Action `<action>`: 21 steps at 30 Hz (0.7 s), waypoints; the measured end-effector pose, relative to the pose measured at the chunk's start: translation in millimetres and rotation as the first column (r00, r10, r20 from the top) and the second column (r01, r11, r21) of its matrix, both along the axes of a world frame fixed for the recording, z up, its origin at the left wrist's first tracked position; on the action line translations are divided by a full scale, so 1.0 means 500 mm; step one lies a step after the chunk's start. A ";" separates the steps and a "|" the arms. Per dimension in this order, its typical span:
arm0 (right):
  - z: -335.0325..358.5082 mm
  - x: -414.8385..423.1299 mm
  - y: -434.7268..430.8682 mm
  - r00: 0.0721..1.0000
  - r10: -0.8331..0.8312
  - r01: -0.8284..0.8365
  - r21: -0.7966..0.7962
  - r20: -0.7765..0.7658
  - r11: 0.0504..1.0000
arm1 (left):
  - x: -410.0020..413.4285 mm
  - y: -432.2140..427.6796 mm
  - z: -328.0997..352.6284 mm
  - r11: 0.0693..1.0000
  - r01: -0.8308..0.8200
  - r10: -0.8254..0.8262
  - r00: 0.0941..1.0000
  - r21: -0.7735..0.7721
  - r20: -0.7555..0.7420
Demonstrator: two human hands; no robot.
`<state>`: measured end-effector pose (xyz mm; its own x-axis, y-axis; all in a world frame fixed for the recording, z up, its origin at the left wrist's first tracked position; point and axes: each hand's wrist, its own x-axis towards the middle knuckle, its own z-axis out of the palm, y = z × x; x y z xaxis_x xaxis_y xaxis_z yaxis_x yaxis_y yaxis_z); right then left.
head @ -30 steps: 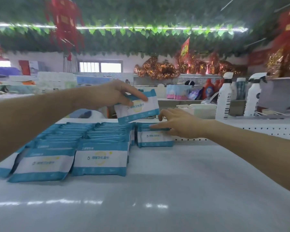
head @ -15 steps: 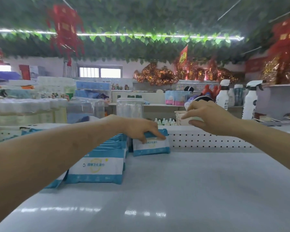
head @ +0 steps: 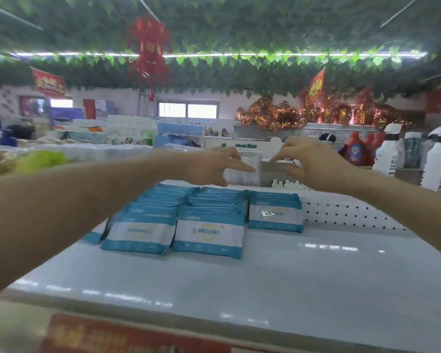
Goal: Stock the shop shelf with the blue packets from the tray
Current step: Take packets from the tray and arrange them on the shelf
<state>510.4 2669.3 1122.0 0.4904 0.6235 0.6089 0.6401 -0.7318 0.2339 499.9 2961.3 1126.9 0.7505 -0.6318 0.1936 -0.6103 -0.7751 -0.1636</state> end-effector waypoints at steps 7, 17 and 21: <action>0.015 -0.158 0.437 0.934 0.356 -0.356 -0.045 -0.005 0.933 | -0.384 0.423 -0.013 0.854 -0.480 0.492 0.870 -0.202 0.011; -0.184 -0.752 1.122 0.484 0.836 -0.875 -0.161 -0.258 0.456 | -1.293 0.803 -0.209 0.305 -0.935 0.933 0.331 -0.181 -0.139; -0.355 -1.046 1.274 0.277 0.850 -0.960 -0.161 -0.448 0.228 | -1.645 0.801 -0.369 -0.002 -0.983 0.968 0.045 -0.185 -0.247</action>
<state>-12.8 3306.3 944.6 -0.4837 0.8483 0.2155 0.8721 0.4879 0.0370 -322.8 3361.9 942.2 0.6197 0.7763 0.1158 0.7638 -0.6304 0.1385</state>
